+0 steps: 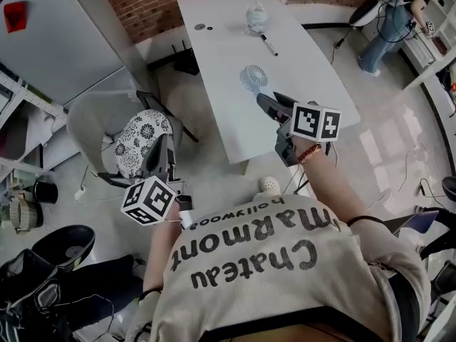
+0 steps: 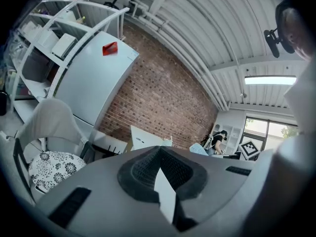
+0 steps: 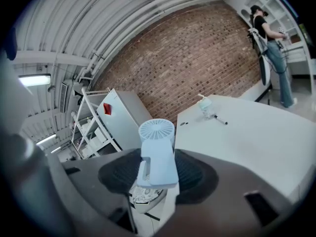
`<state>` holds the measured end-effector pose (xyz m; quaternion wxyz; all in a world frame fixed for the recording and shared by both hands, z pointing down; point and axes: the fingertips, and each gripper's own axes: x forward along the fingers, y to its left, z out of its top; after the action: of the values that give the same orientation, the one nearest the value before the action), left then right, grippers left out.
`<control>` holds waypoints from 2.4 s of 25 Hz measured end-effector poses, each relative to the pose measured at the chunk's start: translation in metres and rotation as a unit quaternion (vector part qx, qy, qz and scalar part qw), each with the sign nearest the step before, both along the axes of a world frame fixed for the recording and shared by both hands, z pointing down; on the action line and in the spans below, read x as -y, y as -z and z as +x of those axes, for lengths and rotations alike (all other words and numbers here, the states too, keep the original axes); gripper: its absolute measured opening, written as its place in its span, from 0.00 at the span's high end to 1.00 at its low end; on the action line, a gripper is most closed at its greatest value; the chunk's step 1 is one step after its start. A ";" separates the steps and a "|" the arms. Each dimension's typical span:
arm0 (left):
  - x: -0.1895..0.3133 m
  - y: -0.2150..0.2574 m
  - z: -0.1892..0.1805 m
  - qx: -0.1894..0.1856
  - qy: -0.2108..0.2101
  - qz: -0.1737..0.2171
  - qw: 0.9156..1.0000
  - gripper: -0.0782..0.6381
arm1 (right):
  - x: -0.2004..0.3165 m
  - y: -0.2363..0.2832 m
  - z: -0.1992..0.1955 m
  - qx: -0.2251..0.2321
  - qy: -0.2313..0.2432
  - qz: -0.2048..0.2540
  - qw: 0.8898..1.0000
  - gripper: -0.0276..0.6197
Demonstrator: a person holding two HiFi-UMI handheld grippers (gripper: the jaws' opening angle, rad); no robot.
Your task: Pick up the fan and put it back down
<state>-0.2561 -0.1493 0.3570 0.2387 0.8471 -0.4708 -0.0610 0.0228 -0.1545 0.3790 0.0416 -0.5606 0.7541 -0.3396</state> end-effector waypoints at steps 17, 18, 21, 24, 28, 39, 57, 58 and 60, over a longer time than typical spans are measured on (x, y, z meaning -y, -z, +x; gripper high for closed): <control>0.030 -0.008 -0.005 -0.002 0.076 -0.012 0.997 0.89 | 0.075 -0.028 -0.031 0.006 0.103 -0.032 0.994 0.63; 0.032 -0.009 -0.004 -0.002 0.082 -0.014 0.997 0.89 | 0.082 -0.029 -0.031 0.008 0.109 -0.032 0.993 0.63; 0.039 -0.012 -0.001 -0.002 0.097 -0.018 0.995 0.89 | 0.101 -0.031 -0.029 0.010 0.121 -0.033 0.992 0.63; 0.044 -0.013 -0.003 -0.002 0.116 -0.021 0.993 0.89 | 0.118 -0.034 -0.028 0.027 0.129 -0.038 0.991 0.63; 0.043 -0.018 -0.013 0.001 0.150 -0.027 0.988 0.89 | 0.133 -0.047 -0.024 0.040 0.136 -0.055 0.988 0.63; 0.041 -0.032 -0.022 0.011 0.187 -0.050 0.981 0.89 | 0.153 -0.092 -0.019 0.052 0.142 -0.105 0.983 0.63; 0.045 -0.051 -0.037 0.016 0.211 -0.073 0.975 0.89 | 0.167 -0.148 -0.028 -0.003 0.173 -0.147 0.974 0.63; 0.046 -0.051 -0.037 0.016 0.212 -0.072 0.975 0.89 | 0.166 -0.151 -0.028 -0.005 0.173 -0.150 0.973 0.63; 0.046 -0.052 -0.037 0.016 0.211 -0.071 0.975 0.89 | 0.166 -0.157 -0.027 -0.008 0.173 -0.158 0.972 0.63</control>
<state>-0.2928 -0.1956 0.4087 0.2724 0.7102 -0.6462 -0.0628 -0.0040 -0.3205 0.5359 -0.1129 -0.4238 0.7768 -0.4519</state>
